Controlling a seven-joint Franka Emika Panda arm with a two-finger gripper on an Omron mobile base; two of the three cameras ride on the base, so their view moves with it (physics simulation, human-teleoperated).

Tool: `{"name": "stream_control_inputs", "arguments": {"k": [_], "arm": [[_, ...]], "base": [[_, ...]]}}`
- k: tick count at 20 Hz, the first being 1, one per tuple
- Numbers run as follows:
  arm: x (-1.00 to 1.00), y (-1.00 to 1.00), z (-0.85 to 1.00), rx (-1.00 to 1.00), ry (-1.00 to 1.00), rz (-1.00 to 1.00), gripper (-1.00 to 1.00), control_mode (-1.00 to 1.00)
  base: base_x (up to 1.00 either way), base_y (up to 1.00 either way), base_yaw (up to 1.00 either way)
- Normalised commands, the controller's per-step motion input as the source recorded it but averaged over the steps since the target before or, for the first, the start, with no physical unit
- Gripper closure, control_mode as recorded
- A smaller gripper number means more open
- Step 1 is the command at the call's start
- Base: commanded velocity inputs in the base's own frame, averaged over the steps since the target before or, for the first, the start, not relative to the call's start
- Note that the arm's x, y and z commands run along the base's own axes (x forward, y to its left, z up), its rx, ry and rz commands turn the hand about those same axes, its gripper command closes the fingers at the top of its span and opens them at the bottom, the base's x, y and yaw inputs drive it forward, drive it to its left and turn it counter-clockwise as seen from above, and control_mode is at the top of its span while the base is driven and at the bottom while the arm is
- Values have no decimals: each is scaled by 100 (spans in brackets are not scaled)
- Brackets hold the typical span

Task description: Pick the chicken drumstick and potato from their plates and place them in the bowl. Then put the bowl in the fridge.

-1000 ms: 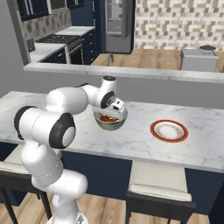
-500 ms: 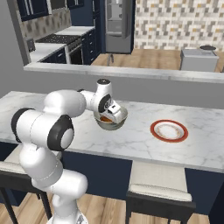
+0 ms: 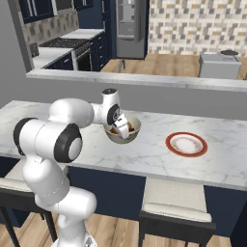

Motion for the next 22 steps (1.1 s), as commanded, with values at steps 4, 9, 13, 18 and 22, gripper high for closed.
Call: {"name": "stream_control_inputs", "arguments": {"k": [4,9,13,18,22], "arm": [[9,0,-24,0,0,-6,-100,-100],[21,0,-27,1,3,-2,-100,-100],[23,-3,-23,4,5,0,-100,-100],[19,-1,-14,4,1,0,-100,-100],[2,3,-26,0,1,0,100,-100]], "base": [[0,0,0],[0,0,0],[0,0,0],[0,0,0],[0,0,0]]}}
